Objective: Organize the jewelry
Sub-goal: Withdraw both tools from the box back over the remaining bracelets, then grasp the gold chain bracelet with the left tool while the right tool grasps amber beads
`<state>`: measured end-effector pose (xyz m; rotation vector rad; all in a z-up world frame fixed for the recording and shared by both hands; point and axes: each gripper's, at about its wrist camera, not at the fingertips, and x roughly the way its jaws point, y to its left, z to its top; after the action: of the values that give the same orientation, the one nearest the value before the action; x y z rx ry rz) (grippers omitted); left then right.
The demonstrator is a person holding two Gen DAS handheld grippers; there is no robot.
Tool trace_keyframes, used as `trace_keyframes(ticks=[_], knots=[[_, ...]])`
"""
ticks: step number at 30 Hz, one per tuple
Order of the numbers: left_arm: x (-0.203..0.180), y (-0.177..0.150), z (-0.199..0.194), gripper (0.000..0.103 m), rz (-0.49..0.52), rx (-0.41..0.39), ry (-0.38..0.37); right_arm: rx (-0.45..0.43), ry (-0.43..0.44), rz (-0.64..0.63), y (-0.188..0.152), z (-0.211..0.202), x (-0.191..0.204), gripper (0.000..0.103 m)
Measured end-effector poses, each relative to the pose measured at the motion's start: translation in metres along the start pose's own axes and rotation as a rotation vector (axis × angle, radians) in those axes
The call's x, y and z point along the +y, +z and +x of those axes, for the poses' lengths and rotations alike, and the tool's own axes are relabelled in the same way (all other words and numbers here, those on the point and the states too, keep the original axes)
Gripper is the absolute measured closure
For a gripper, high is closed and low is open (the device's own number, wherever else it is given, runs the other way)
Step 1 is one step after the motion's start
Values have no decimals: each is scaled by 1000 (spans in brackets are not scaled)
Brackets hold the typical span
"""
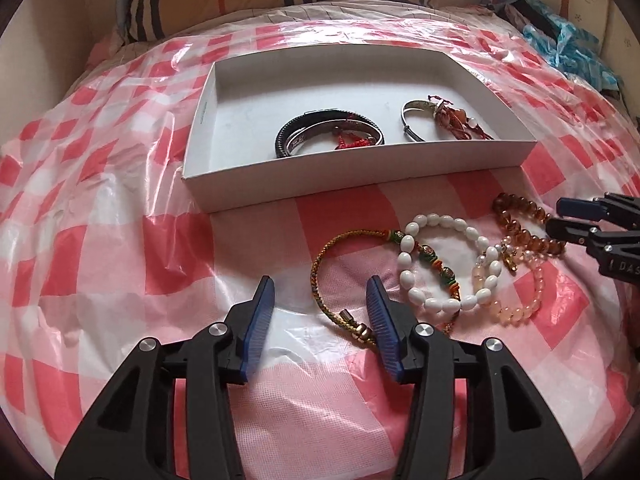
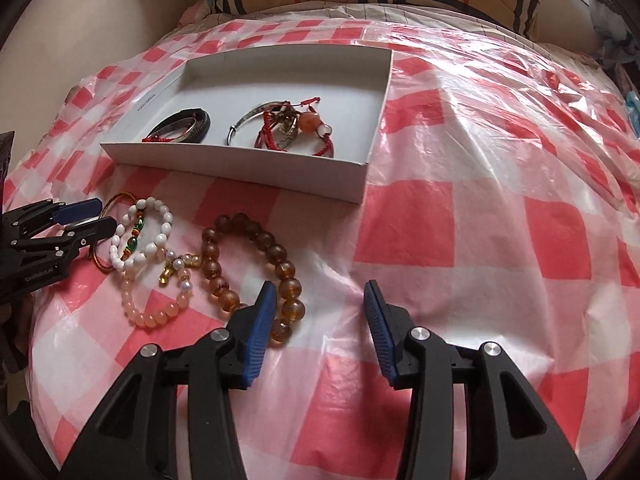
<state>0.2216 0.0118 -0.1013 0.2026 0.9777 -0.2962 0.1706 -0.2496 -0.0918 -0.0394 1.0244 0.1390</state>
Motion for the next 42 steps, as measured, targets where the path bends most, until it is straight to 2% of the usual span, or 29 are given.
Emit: trace_keyframes(ticks=[2, 4, 6, 10, 14, 16, 18, 21, 22, 23, 24, 25, 26, 28, 31, 34, 39, 40, 41, 42], knots=[[-7, 0, -1, 70, 33, 0, -6, -30, 20, 20, -1, -7, -3, 58], [-10, -2, -4, 91, 34, 9, -22, -40, 38, 32, 0, -10, -3, 58], [-7, -5, -8, 98, 12, 17, -35, -44, 61, 26, 0, -11, 2, 58], [9, -25, -29, 99, -57, 34, -101, -51, 69, 19, 2, -11, 8, 54], [19, -44, -61, 99, -60, 18, -148, -51, 74, 26, 3, -9, 8, 53], [27, -48, -69, 99, -70, 5, -145, -44, 70, 21, 4, -6, 8, 53], [33, -48, -69, 99, -84, -4, -105, -26, 64, 8, 5, 1, 11, 53], [41, -42, -79, 99, -142, -61, -146, -9, 59, -3, 2, 11, 13, 53], [43, -39, -87, 99, -165, -96, -186, -10, 59, -6, 1, 11, 14, 55], [45, -36, -96, 99, -191, -133, -244, -7, 83, -7, 2, 10, 15, 66], [47, -34, -106, 99, -217, -176, -316, -5, 97, -9, 1, 9, 16, 71], [47, -32, -112, 99, -231, -208, -367, -3, 94, -19, 1, 8, 19, 87], [48, -31, -121, 99, -244, -242, -418, 3, 95, -35, -1, 7, 22, 90], [45, -29, -129, 99, -250, -268, -448, -4, 125, -31, -5, 1, 24, 90], [37, -31, -122, 99, -225, -223, -393, -35, 153, -15, -10, -13, 25, 90], [32, -36, -102, 99, -198, -149, -265, -48, 180, 21, -10, -22, 21, 90], [50, -48, -81, 96, -239, -100, -143, -50, 172, 46, -6, -21, 11, 90], [53, -48, -77, 89, -224, -91, -122, -49, 161, 54, -5, -19, 9, 80], [54, -48, -74, 82, -207, -79, -107, -48, 163, 65, -5, -17, 7, 62], [52, -48, -67, 60, -178, -52, -96, -48, 162, 68, -4, -14, 7, 58]])
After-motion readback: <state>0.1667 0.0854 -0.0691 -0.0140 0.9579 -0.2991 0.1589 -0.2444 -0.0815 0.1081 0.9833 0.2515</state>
